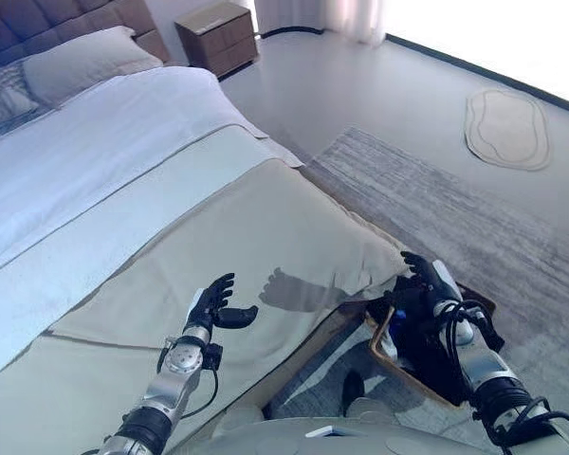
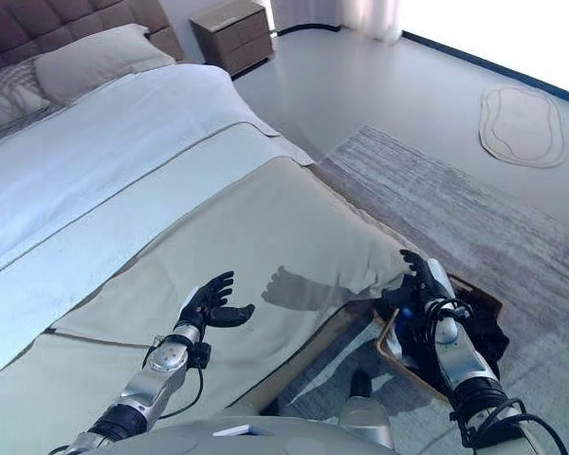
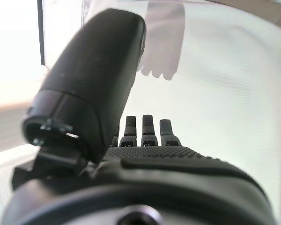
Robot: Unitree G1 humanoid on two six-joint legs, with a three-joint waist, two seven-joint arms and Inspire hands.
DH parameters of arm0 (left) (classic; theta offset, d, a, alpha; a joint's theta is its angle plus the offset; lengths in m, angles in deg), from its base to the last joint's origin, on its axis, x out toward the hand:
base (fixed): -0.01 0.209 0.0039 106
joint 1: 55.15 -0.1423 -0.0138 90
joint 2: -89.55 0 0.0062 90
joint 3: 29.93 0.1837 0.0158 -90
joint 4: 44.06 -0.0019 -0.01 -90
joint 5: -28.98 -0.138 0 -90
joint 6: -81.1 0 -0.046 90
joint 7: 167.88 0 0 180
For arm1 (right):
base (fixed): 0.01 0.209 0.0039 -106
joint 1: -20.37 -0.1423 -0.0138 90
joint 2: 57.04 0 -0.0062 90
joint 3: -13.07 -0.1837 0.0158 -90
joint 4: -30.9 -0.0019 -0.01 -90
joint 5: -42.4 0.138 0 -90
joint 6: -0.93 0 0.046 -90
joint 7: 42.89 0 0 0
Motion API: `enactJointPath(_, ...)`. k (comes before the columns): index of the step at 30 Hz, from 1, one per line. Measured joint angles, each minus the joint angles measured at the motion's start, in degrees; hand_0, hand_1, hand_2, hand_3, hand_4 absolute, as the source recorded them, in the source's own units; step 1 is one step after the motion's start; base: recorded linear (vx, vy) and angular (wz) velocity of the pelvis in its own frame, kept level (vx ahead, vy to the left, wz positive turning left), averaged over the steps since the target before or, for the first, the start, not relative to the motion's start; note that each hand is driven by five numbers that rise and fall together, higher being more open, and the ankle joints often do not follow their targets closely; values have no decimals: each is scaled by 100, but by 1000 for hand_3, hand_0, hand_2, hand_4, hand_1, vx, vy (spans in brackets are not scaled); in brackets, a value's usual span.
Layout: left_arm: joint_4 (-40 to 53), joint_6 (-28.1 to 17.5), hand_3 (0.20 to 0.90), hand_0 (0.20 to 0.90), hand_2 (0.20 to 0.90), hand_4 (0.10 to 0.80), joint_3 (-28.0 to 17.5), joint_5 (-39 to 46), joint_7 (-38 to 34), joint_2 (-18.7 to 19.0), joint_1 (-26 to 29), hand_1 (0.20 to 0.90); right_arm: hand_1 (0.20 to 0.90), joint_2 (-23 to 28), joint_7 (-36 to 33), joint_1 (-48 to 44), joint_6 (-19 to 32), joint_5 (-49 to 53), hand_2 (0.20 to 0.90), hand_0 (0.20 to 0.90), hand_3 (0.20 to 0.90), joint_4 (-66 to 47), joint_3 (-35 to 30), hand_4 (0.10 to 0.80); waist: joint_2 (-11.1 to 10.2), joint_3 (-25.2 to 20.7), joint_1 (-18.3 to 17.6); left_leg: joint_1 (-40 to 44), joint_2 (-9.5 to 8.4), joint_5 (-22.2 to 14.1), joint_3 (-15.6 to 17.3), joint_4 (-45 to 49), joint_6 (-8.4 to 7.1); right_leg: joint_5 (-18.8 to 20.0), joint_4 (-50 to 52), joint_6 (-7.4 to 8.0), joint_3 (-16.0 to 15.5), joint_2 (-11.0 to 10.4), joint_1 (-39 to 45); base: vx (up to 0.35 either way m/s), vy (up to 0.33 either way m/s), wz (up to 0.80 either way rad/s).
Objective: Pick up the clothes from the bed and place them into the basket
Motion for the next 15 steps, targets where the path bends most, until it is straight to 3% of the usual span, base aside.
enactJointPath(8,-41,-10,900,900,900,800,-383,4,-36,-47,-440,900,900,-591,-205,321,76,-524,900,900,900,-420,83,800,-173,-151,254,-83,-58,36,-398,2,38,-64,-1,41,-337,-51,155,27,-16,25)
enactJointPath(15,-41,-64,900,900,900,800,-496,4,-46,-62,-641,900,900,-661,-329,451,216,-648,900,900,900,-531,393,800,-176,-164,494,-92,-87,58,-571,-2,57,-107,0,46,-572,-90,285,22,-21,18)
